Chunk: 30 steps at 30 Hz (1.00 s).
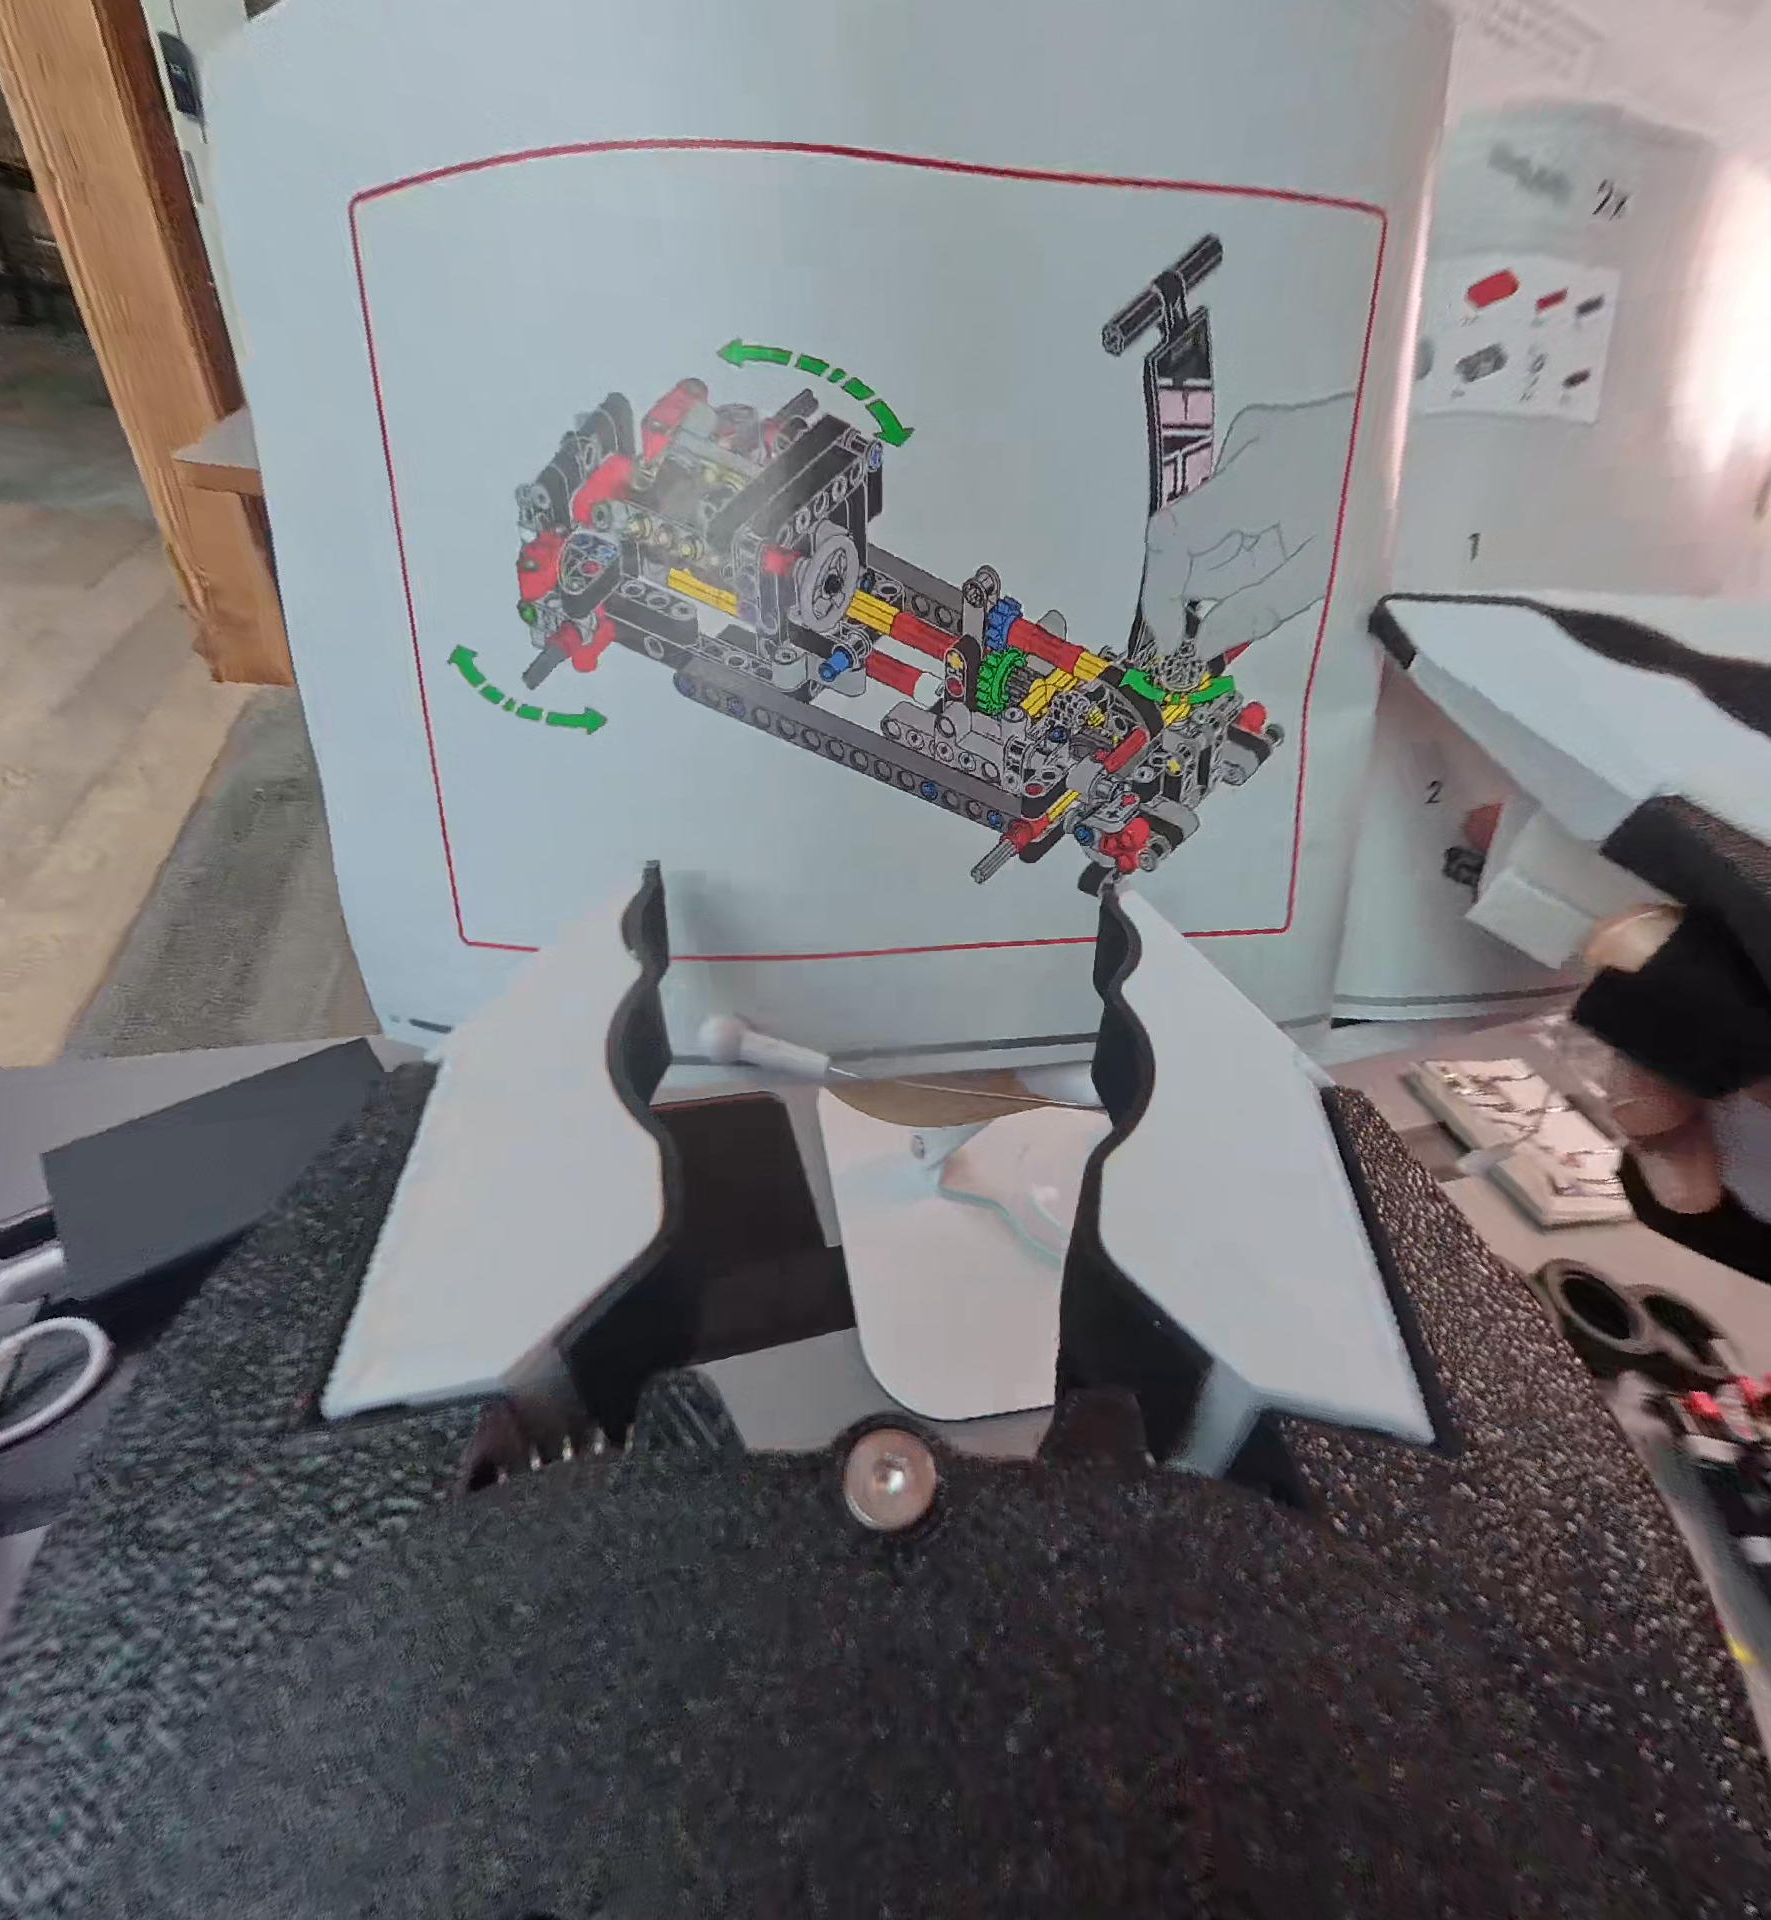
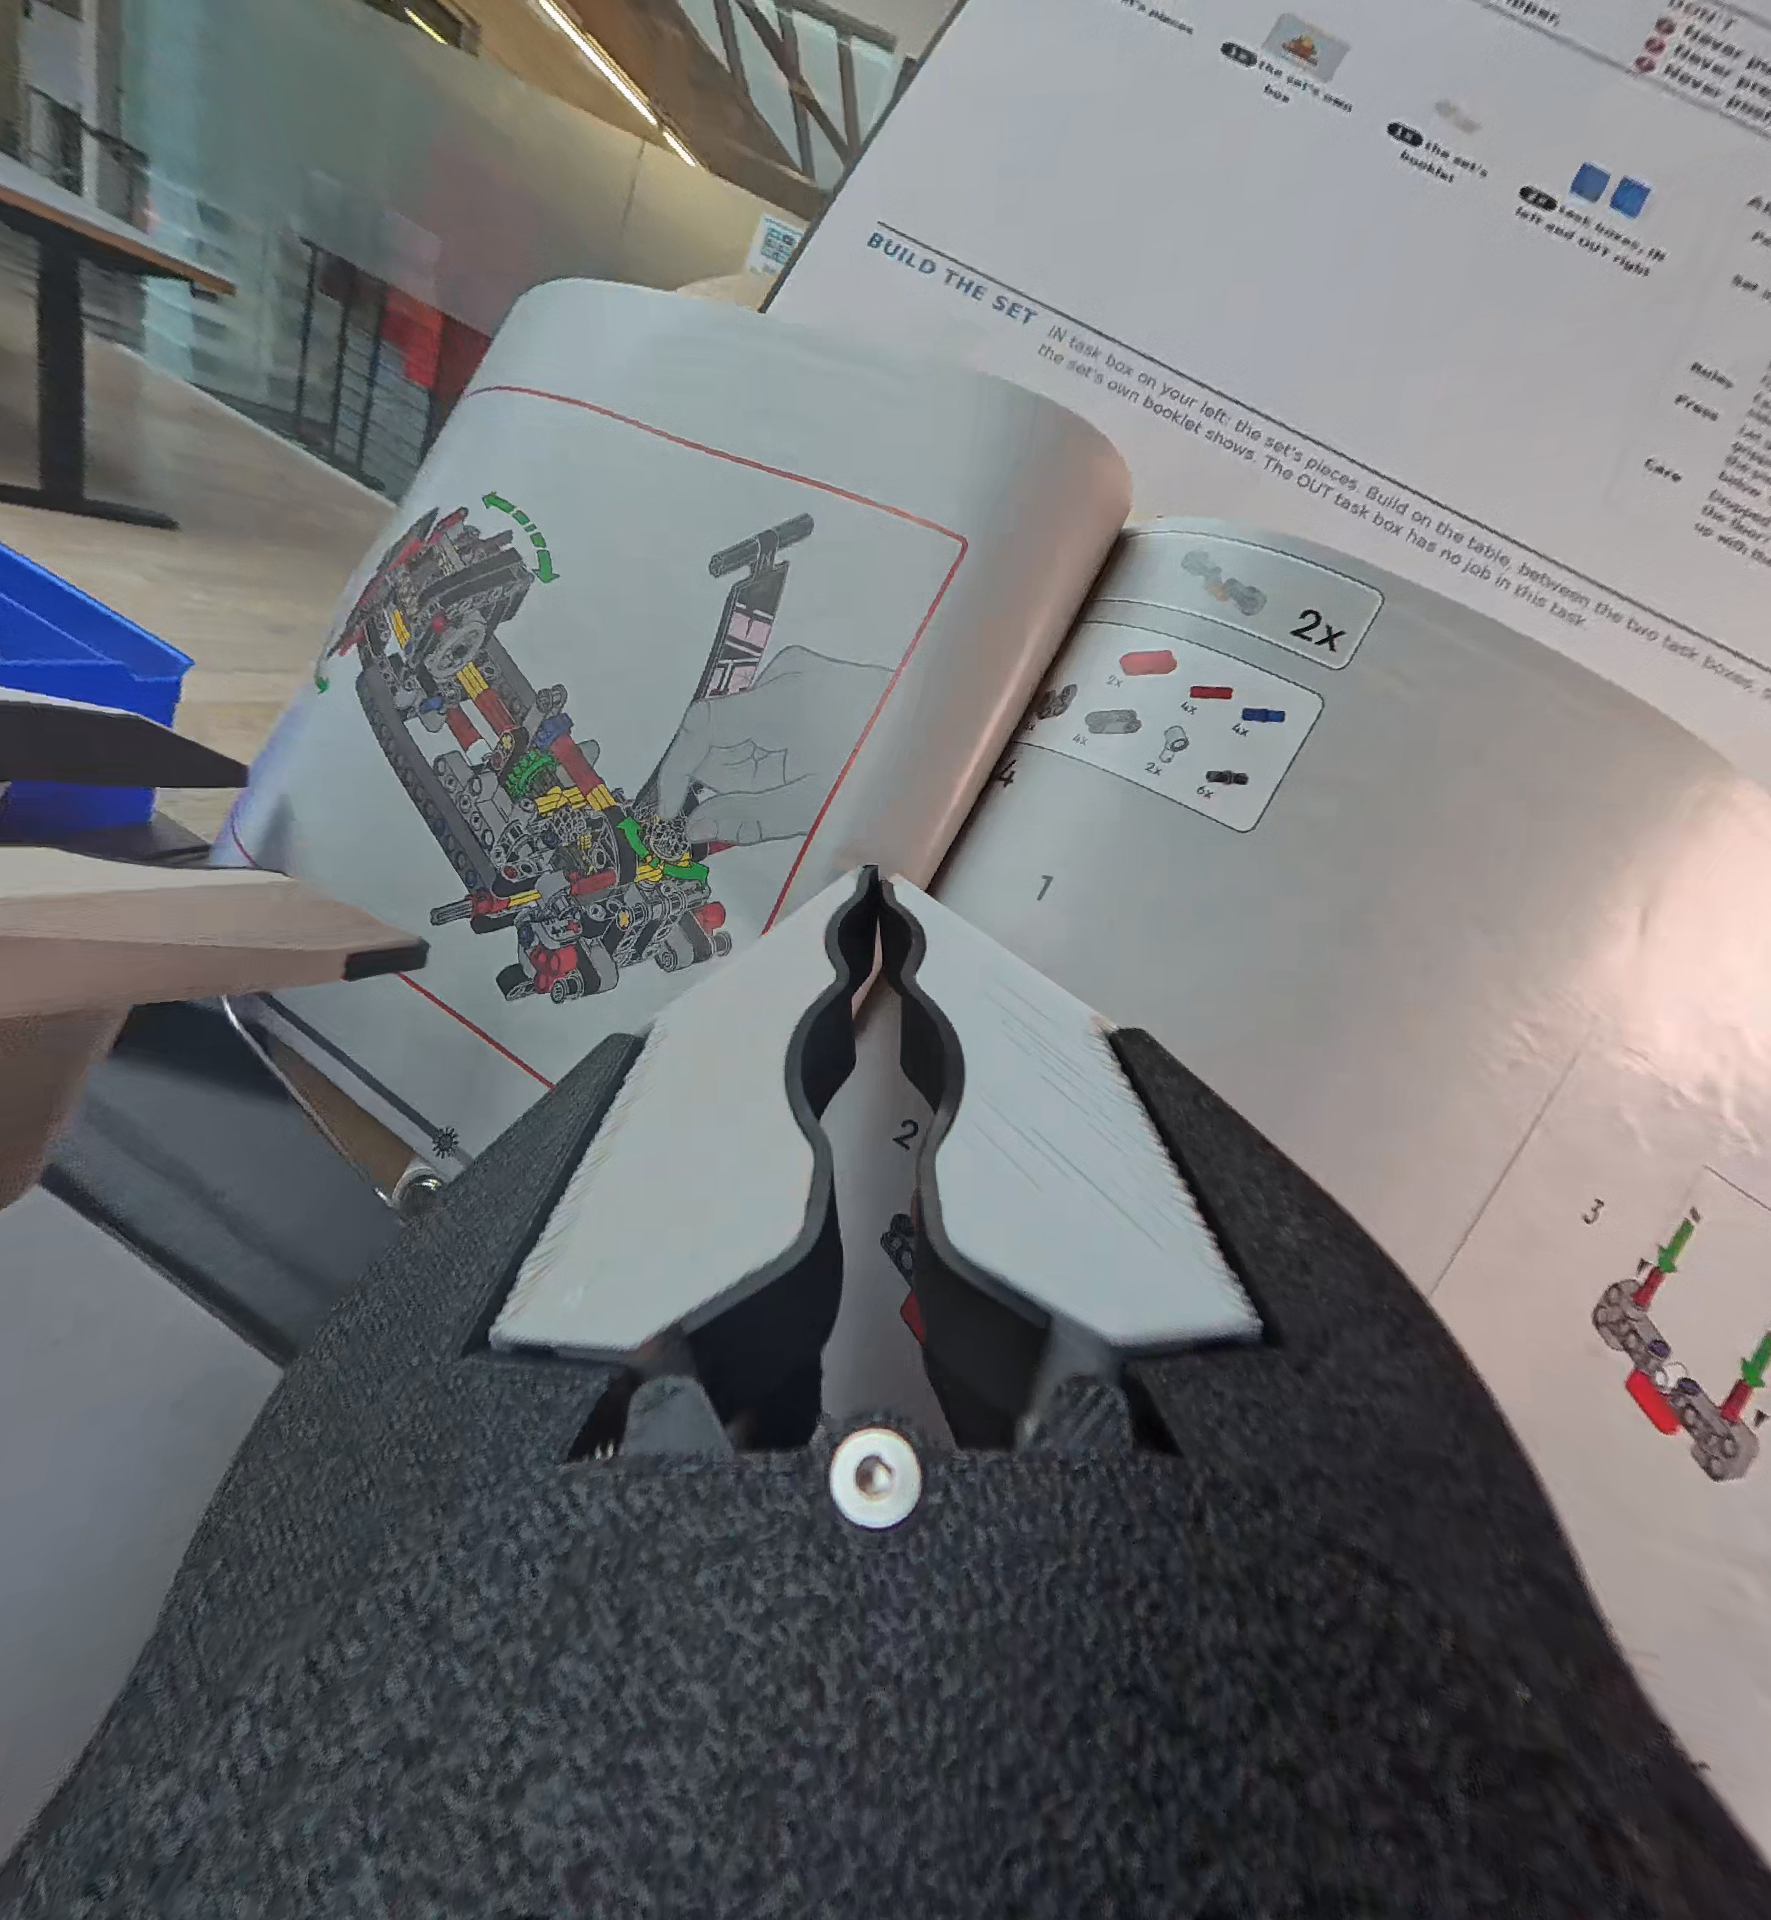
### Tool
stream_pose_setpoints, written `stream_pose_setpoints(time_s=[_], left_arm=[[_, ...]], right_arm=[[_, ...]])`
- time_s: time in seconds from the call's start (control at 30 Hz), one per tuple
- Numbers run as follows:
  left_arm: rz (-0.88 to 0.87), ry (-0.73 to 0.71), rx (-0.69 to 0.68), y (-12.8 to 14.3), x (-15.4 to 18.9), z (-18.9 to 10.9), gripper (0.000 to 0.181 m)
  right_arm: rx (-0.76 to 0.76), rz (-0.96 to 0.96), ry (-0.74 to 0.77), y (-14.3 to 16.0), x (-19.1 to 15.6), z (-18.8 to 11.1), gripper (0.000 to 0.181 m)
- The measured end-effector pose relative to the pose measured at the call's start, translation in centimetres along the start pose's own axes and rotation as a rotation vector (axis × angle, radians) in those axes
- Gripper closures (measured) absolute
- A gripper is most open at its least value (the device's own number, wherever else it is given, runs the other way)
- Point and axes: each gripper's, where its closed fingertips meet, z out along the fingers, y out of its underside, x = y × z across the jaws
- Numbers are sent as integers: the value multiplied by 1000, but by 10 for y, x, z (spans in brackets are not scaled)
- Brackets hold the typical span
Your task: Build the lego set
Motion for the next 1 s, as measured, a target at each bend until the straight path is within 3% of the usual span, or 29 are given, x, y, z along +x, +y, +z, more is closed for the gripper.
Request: stream_pose_setpoints(time_s=[0.1, 0.23, 0.67, 0.8, 1.0], left_arm=[[103, -38, -36, 7, -2, 15, 98], [84, -37, -31, 8, 0, 17, 107], [71, -56, 25, 1, -1, -2, 160], [89, -64, 58, -4, 6, -9, 166], [91, -59, 117, -11, 17, -26, 161]], right_arm=[[-4, 37, -50, 2, 0, -1, 181], [4, 58, -114, 4, -2, -5, 181], [-14, 72, -165, 22, 2, -28, 177], [-28, 58, -176, 28, 0, -34, 176], [-40, 69, -213, 34, -6, -42, 167]])
